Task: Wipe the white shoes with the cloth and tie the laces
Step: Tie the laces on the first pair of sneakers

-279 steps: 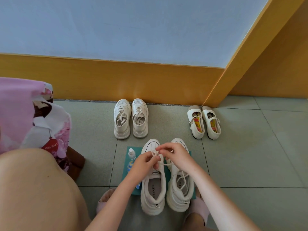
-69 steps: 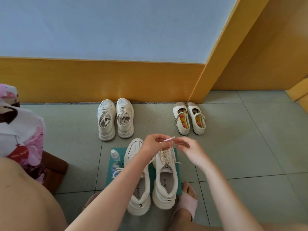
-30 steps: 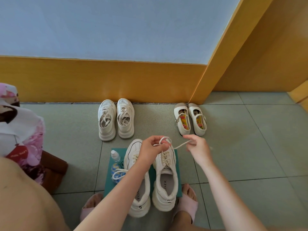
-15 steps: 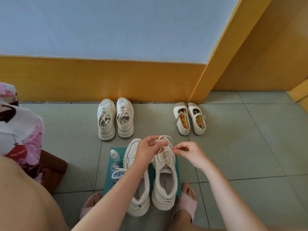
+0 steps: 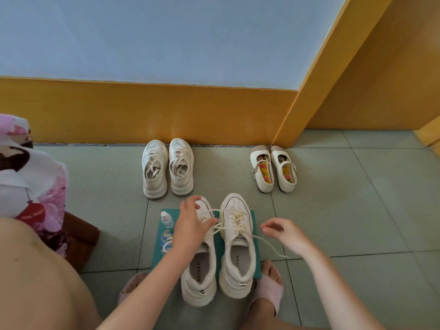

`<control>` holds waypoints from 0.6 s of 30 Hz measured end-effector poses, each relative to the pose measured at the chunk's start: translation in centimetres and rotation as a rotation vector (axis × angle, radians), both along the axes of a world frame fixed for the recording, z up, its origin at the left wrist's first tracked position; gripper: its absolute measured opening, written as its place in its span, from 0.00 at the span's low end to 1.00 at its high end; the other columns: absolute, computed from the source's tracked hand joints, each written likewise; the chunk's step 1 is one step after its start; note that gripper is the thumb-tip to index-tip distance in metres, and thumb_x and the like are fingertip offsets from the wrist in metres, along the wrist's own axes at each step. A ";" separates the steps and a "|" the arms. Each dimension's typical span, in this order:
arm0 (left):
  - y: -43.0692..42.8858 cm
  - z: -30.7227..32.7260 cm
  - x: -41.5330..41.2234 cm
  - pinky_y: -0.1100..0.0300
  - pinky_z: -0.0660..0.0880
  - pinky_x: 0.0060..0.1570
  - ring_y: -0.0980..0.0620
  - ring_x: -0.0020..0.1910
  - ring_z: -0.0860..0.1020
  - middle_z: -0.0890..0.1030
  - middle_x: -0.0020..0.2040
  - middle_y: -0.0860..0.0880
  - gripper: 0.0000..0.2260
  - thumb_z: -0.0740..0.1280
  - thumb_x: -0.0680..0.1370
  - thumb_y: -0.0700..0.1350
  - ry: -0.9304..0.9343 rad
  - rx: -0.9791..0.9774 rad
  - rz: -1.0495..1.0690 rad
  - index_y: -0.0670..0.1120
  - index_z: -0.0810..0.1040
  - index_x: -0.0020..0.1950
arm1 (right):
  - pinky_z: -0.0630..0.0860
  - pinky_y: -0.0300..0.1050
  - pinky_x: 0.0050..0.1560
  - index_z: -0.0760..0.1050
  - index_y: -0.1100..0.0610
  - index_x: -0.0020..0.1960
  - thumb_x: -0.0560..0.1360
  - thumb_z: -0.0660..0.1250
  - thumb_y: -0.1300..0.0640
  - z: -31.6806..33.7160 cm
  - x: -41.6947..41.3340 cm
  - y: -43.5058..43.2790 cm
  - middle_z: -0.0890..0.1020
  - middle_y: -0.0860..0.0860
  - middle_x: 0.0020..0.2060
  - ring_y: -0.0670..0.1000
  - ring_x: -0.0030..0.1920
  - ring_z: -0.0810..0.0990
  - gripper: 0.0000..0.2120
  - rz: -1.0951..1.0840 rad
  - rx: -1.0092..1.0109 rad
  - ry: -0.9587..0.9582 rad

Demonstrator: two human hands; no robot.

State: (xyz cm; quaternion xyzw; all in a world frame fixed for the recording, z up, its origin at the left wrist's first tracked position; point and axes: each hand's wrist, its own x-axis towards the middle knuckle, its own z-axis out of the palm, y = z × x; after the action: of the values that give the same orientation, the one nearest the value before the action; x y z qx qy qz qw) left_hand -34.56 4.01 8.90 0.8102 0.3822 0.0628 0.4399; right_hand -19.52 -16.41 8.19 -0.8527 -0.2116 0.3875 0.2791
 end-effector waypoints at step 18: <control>-1.4 -0.1 0.4 0.61 0.72 0.48 0.55 0.48 0.78 0.82 0.49 0.52 0.09 0.64 0.78 0.49 0.125 0.110 -0.492 0.48 0.80 0.53 | 0.71 0.40 0.47 0.76 0.52 0.49 0.71 0.72 0.57 -1.3 -1.9 1.0 0.77 0.49 0.42 0.45 0.42 0.73 0.08 0.010 0.103 0.091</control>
State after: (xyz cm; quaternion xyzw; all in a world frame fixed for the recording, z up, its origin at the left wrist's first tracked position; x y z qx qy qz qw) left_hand -34.13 2.59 8.79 0.9038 0.1962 -0.0756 0.3728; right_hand -21.42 -15.40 6.93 -0.8176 -0.2227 0.4159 0.3302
